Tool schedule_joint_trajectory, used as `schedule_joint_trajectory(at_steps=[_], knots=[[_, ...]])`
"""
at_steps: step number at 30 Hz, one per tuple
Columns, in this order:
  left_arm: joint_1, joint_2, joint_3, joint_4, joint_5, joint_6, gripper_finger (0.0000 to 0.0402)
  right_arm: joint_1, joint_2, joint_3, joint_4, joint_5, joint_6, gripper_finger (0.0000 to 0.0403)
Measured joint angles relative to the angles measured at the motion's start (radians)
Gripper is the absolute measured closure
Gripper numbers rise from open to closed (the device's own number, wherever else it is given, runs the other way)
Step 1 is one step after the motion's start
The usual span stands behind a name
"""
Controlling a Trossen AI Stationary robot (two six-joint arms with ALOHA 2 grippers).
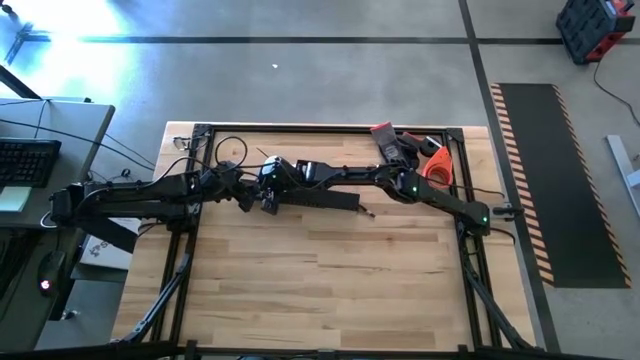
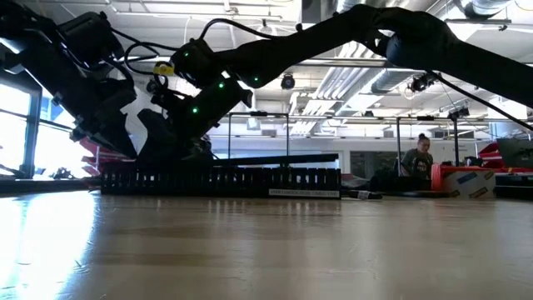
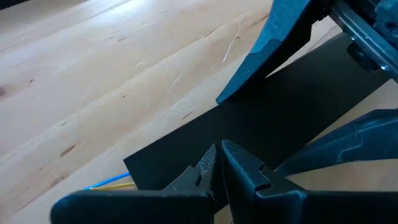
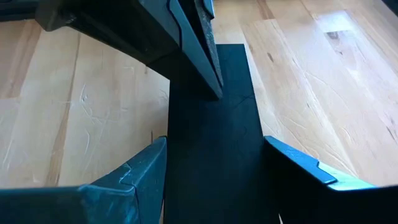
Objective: Ziptie cables
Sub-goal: Close the black cable duct cover
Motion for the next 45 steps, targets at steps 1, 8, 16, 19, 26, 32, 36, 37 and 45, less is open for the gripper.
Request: schedule_joint_trajectory(at_steps=[1, 8, 16, 19, 26, 32, 36, 37, 45], knots=[[0.000, 0.000, 0.000, 0.001, 0.000, 0.000, 0.0401, 0.000, 0.001, 0.001, 0.000, -0.001, 0.001, 0.0193], [0.000, 0.001, 0.000, 0.003, 0.000, 0.003, 0.0402, 0.000, 0.003, 0.001, -0.002, -0.001, -0.002, 0.0193], [0.000, 0.049, 0.001, 0.011, -0.002, 0.010, 0.0402, 0.000, 0.004, 0.001, -0.007, -0.004, -0.012, 0.0193], [0.000, 0.076, 0.003, 0.019, -0.004, 0.010, 0.0402, -0.001, 0.004, 0.001, -0.009, -0.008, -0.012, 0.0193], [0.000, 0.108, 0.004, 0.046, -0.008, 0.017, 0.0402, -0.001, 0.005, 0.001, -0.012, -0.009, -0.014, 0.0193], [0.000, 0.129, 0.004, 0.049, -0.009, 0.018, 0.0402, -0.006, 0.005, 0.001, -0.013, -0.020, -0.018, 0.0193], [-0.009, 0.148, 0.004, 0.052, -0.012, 0.019, 0.0402, -0.011, 0.012, -0.001, -0.011, -0.025, -0.028, 0.0193], [-0.013, 0.153, 0.003, 0.056, -0.016, 0.019, 0.0402, -0.011, 0.014, -0.001, -0.010, -0.026, -0.027, 0.0193], [-0.025, 0.159, -0.078, 0.194, -0.018, -0.014, 0.0402, -0.010, 0.034, 0.003, -0.013, -0.037, -0.026, 0.0193]])
